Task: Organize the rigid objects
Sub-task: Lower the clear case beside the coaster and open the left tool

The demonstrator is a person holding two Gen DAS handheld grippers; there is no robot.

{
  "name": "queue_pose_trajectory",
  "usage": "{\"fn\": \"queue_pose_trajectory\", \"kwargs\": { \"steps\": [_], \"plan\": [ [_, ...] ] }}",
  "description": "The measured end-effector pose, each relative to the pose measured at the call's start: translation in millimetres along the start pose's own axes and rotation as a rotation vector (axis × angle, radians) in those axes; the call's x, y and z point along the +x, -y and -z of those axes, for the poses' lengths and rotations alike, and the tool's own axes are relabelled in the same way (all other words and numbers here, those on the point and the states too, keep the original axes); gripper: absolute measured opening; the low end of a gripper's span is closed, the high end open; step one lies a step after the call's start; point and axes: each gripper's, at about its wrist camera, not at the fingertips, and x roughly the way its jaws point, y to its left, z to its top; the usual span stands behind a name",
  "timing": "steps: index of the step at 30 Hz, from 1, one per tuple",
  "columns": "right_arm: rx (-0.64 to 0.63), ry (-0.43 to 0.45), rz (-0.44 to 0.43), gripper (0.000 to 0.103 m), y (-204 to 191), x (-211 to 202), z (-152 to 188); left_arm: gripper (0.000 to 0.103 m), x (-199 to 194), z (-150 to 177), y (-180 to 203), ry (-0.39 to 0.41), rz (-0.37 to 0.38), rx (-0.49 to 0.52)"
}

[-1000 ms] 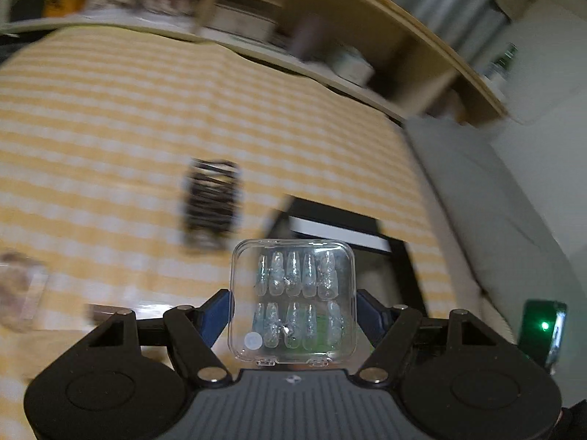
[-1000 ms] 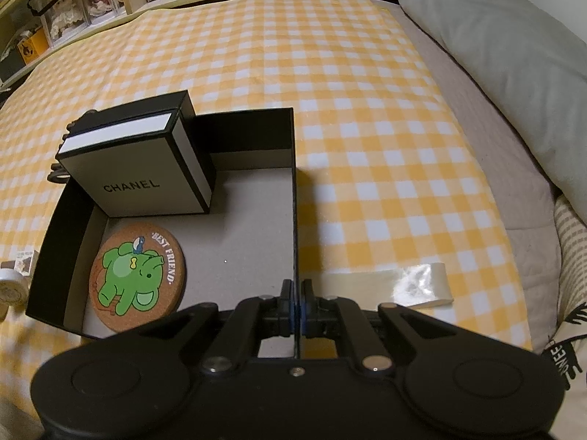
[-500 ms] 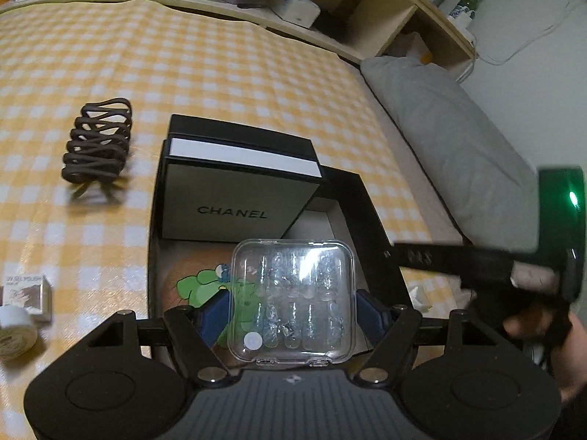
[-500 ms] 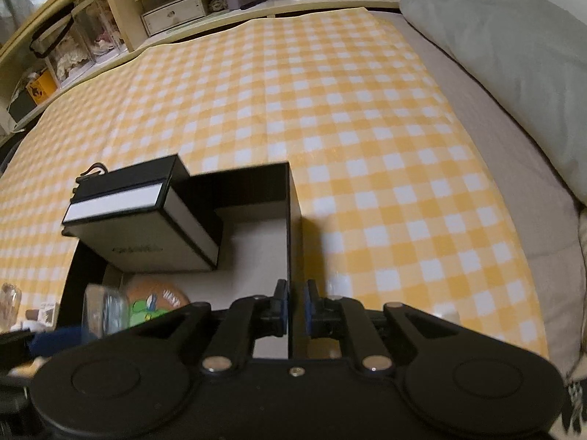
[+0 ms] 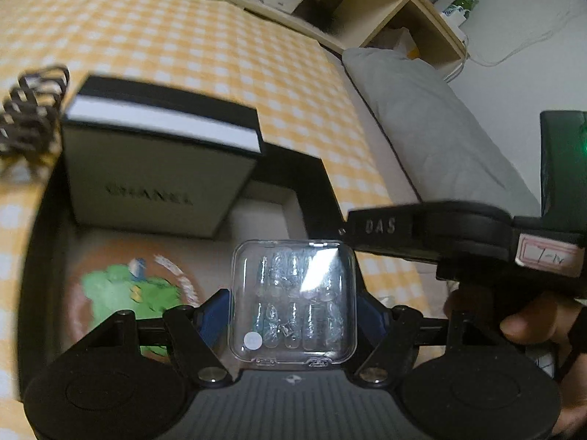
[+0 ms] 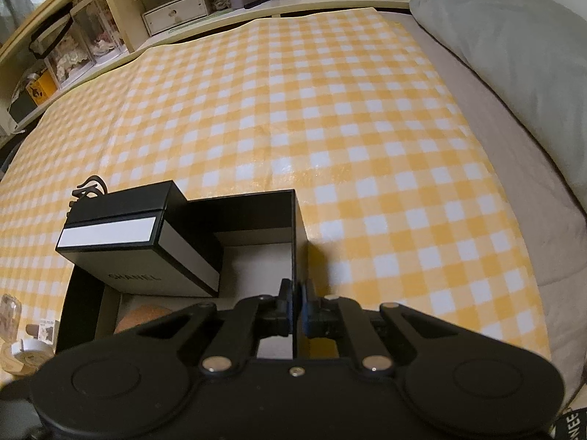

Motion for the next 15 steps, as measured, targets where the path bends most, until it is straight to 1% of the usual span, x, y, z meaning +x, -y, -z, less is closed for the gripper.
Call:
{"fn": "queue_pose_trajectory", "kwargs": {
  "steps": [2,4,5,6,9,14,15],
  "plan": [
    [0.005,0.001,-0.005,0.006,0.5,0.0,0.1,0.086,4.5,1.5,-1.9,-0.043,0.003,-0.018],
    [0.014,-0.001,-0.012,0.006,3.0,0.1,0.2,0.084,7.5,1.9,-5.3,-0.083,0.022,-0.016],
    [0.015,0.002,-0.014,0.006,2.3,0.0,0.5,0.078,7.5,2.0,-6.8,-0.09,0.019,-0.018],
    [0.015,0.002,-0.014,0.006,5.5,-3.0,2.1,0.075,6.7,2.2,-7.4,-0.092,0.013,-0.015],
    [0.017,0.003,-0.011,0.006,5.4,-3.8,2.8,0.072,2.8,1.8,-8.7,-0.103,0.019,-0.016],
    [0.021,0.004,-0.014,0.006,5.2,-4.4,3.0,0.072,-9.0,-0.5,-1.9,-0.096,-0.005,0.035],
    [0.022,0.004,-0.014,0.006,5.4,-4.2,3.1,0.073,-12.2,-0.8,-0.5,-0.095,-0.013,0.044]
  ]
}}
